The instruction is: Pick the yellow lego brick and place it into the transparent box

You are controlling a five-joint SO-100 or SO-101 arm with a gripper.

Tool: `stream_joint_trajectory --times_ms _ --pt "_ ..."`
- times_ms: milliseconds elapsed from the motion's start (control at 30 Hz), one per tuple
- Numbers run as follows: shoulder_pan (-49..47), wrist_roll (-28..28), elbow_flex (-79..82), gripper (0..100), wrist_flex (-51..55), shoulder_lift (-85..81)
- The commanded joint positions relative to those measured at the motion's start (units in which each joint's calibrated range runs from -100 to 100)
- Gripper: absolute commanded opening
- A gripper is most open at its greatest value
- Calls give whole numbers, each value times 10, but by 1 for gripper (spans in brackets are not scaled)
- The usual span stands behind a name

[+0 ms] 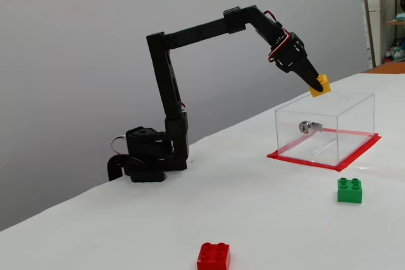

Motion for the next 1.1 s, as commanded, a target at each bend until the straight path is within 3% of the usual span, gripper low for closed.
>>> stream_joint_trajectory --times_ms 0,1067 --pt "-7 -2 -19 13 -34 -2" --pt "-75 -17 -138 14 -73 128"
